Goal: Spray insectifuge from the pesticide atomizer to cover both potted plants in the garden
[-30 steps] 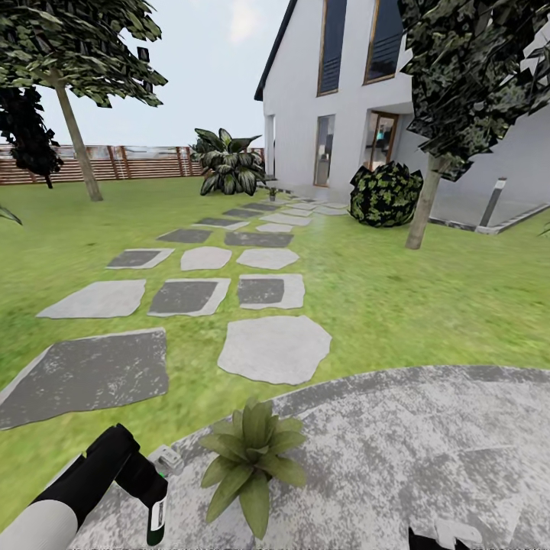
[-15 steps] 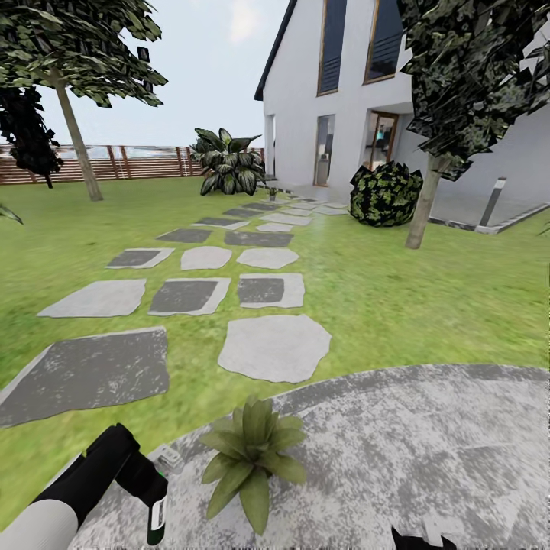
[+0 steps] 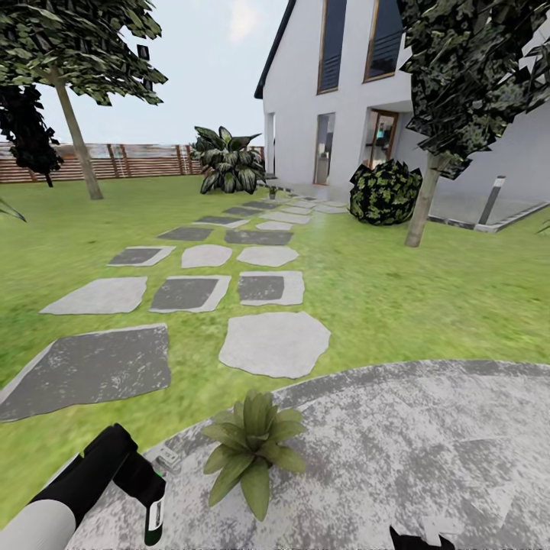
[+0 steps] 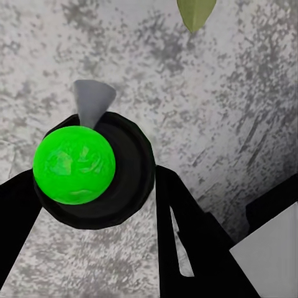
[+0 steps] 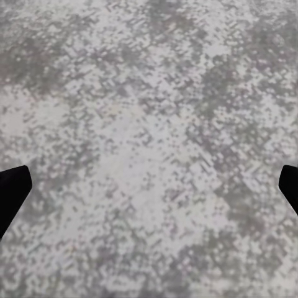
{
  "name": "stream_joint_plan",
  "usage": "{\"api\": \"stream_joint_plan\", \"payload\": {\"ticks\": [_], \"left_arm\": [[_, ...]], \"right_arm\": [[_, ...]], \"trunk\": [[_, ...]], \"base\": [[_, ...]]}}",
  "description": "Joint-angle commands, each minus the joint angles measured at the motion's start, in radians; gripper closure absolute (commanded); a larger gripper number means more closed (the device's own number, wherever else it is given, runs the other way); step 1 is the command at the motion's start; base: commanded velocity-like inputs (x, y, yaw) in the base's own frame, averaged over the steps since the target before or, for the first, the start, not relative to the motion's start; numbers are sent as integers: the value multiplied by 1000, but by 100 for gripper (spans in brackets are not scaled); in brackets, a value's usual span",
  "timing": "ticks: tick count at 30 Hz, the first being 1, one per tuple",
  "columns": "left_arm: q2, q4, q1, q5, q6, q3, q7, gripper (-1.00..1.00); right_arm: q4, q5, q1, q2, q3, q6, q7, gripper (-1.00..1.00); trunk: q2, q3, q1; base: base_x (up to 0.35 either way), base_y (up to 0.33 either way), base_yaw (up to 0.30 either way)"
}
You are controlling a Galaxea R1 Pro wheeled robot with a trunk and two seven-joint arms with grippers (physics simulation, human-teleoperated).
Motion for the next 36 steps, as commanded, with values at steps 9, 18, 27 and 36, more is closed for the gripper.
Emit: {"api": "stream_joint_plan", "payload": {"ticks": [9,18,27,36], "left_arm": [[0,1,0,-7,3,-7,-7,100],[9,18,1,-6,1,-1,33,100],[-29,15,0,0,1,-1,39,100],[32,40,1,-5,-37,-5,44,100]], "right_arm": [[1,-11,-1,0,6,-4,4,-100],[1,-11,-1,-2,5,-4,5,-100],[4,-10,-1,-9,6,-5,6,-100],[4,-10,-1,-10,6,-5,7,-100]], "trunk": [[0,-15,0],[0,-29,0],[0,-30,0],[0,-30,0]], "base": [[0,0,0],[0,0,0],[0,0,0],[0,0,0]]}}
